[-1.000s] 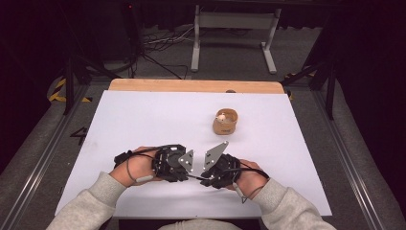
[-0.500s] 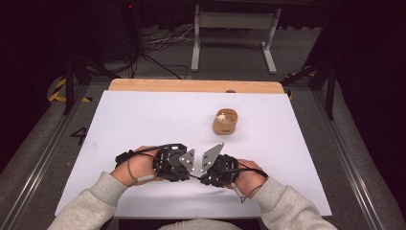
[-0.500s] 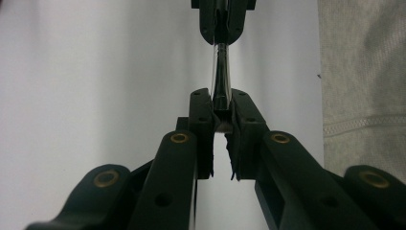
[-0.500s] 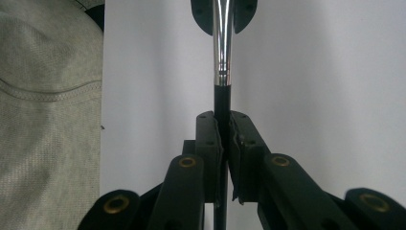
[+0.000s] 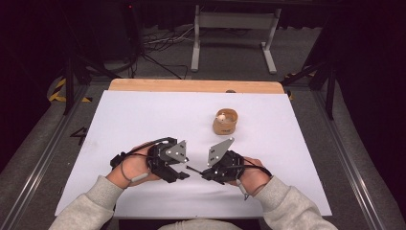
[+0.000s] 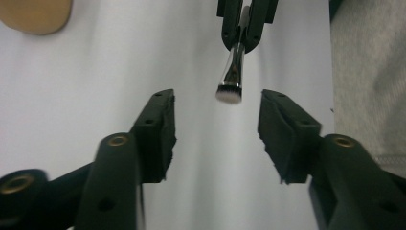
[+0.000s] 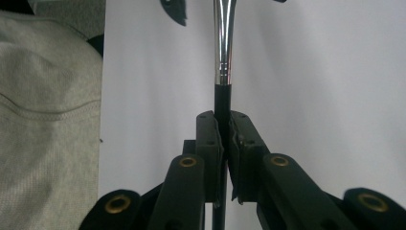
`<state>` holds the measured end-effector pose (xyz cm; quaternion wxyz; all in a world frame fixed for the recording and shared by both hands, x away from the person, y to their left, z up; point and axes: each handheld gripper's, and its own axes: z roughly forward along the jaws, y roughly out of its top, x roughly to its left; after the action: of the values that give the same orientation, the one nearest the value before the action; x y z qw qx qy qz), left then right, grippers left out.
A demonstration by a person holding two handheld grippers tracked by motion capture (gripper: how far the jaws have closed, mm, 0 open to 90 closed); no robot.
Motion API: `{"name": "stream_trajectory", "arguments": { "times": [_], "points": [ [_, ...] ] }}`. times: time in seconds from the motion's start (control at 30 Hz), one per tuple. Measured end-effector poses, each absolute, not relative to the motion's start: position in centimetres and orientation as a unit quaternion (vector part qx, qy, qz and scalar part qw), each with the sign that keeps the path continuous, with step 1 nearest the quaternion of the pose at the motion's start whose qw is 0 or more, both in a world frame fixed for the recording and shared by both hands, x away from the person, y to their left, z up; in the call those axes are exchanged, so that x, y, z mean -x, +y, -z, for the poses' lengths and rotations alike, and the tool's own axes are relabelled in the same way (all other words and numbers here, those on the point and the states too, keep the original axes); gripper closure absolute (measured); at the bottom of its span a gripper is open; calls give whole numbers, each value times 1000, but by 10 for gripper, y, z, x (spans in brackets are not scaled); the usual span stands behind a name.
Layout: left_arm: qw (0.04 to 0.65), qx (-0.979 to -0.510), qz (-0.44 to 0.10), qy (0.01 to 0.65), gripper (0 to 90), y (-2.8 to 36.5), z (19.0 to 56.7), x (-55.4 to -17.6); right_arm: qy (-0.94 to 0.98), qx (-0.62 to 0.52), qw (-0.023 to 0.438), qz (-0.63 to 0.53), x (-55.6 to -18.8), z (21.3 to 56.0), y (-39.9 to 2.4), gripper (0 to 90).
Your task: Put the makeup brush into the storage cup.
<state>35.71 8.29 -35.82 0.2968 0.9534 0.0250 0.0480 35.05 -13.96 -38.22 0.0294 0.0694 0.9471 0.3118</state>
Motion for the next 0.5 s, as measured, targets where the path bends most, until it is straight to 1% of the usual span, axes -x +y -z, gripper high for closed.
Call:
{"name": "stream_trajectory", "arguments": {
  "times": [0.07, 0.27, 0.37, 0.5],
  "points": [
    [313, -948, -52, 29, 373, 86, 358, -357, 943, -74, 34, -324, -351, 379, -144, 841],
    [357, -932, -44, 46, 300, 96, 360, -357, 925, -88, 52, -367, -351, 368, -155, 842],
    [369, -927, -42, 55, 281, 99, 362, -357, 916, -93, 58, -386, -352, 364, -159, 842],
    [382, -921, -32, 66, 278, 104, 368, -358, 911, -96, 63, -396, -353, 360, -163, 842]
  ]
}}
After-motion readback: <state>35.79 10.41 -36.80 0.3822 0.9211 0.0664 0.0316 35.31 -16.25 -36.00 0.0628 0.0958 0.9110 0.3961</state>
